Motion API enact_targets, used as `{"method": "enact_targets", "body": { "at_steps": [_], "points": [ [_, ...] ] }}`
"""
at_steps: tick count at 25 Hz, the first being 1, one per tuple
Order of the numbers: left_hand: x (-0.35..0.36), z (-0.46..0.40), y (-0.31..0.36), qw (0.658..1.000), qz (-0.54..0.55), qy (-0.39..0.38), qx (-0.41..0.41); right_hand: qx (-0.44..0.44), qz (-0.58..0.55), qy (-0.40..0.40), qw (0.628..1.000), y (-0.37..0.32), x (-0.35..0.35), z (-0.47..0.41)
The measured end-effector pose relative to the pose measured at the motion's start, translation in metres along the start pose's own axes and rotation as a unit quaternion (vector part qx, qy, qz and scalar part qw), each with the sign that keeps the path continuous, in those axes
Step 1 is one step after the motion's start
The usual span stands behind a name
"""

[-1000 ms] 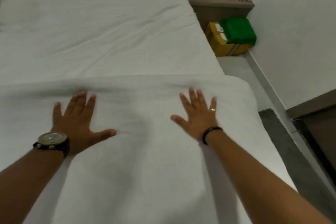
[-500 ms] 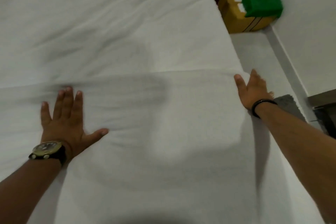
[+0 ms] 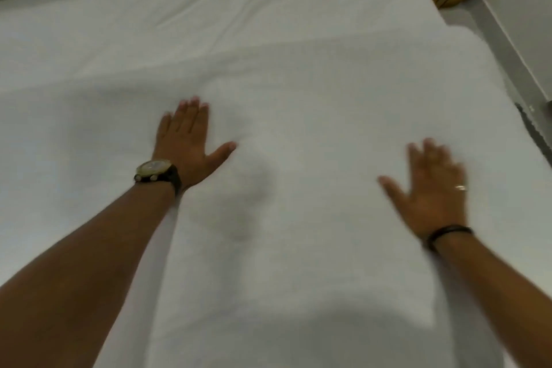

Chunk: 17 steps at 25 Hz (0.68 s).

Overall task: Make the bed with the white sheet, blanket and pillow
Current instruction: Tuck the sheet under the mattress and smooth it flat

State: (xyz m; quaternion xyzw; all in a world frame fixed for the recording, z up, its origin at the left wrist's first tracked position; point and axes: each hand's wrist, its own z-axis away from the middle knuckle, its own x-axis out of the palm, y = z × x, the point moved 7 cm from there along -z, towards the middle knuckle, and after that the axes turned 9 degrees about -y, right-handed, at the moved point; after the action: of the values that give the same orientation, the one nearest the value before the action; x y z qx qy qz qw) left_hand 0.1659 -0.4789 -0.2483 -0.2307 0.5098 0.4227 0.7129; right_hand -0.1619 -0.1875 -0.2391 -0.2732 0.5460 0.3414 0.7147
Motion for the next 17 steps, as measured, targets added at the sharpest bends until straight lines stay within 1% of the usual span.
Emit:
{"method": "enact_targets", "body": {
  "at_steps": [2, 3, 4, 5, 6, 7, 8, 9, 10, 11, 12, 13, 14, 15, 16, 17],
  "points": [
    [0.018, 0.088, -0.090, 1.000, 0.000, 0.000, -0.006, 0.158, 0.000, -0.071, 0.985, 0.058, 0.003, 0.040],
    [0.028, 0.134, -0.145, 1.000, 0.001, -0.011, -0.022, 0.223, -0.016, -0.093, 0.970, 0.070, 0.004, 0.066],
    [0.036, 0.177, -0.199, 0.998, -0.003, -0.024, -0.050, 0.270, -0.038, -0.090, 0.958, 0.065, 0.001, 0.092],
    [0.041, 0.214, -0.246, 0.996, -0.004, -0.035, -0.085, 0.295, -0.076, -0.079, 0.949, 0.041, 0.000, 0.112],
    [0.046, 0.241, -0.282, 0.993, 0.004, -0.044, -0.113, 0.303, -0.114, -0.072, 0.943, -0.002, 0.001, 0.125],
    [0.052, 0.256, -0.302, 0.991, 0.017, -0.051, -0.124, 0.280, -0.142, -0.053, 0.948, -0.058, 0.003, 0.133],
    [0.055, 0.264, -0.311, 0.991, 0.027, -0.049, -0.125, 0.222, -0.165, -0.021, 0.961, -0.130, 0.005, 0.143],
    [0.055, 0.272, -0.316, 0.990, 0.040, -0.048, -0.127, 0.131, -0.182, 0.017, 0.974, -0.216, 0.007, 0.165],
    [0.056, 0.276, -0.319, 0.989, 0.046, -0.046, -0.132, 0.034, -0.211, 0.028, 0.977, -0.303, 0.013, 0.193],
    [0.058, 0.276, -0.321, 0.990, 0.050, -0.026, -0.127, -0.065, -0.205, 0.036, 0.976, -0.389, 0.018, 0.225],
    [0.060, 0.276, -0.322, 0.991, 0.050, -0.017, -0.122, -0.164, -0.185, 0.015, 0.969, -0.464, 0.026, 0.257],
    [0.061, 0.275, -0.321, 0.992, 0.048, -0.006, -0.119, -0.248, -0.163, -0.036, 0.954, -0.520, 0.033, 0.283],
    [0.062, 0.273, -0.319, 0.992, 0.042, 0.000, -0.120, -0.272, -0.141, -0.086, 0.948, -0.546, 0.043, 0.300],
    [0.065, 0.271, -0.318, 0.993, 0.044, 0.007, -0.111, -0.269, -0.119, -0.086, 0.952, -0.540, 0.055, 0.303],
    [0.060, 0.273, -0.314, 0.992, 0.052, 0.013, -0.116, -0.242, -0.099, -0.032, 0.965, -0.502, 0.062, 0.294],
    [0.065, 0.273, -0.321, 0.992, 0.053, 0.006, -0.115, -0.196, -0.069, -0.003, 0.978, -0.440, 0.072, 0.282]
  ]
}}
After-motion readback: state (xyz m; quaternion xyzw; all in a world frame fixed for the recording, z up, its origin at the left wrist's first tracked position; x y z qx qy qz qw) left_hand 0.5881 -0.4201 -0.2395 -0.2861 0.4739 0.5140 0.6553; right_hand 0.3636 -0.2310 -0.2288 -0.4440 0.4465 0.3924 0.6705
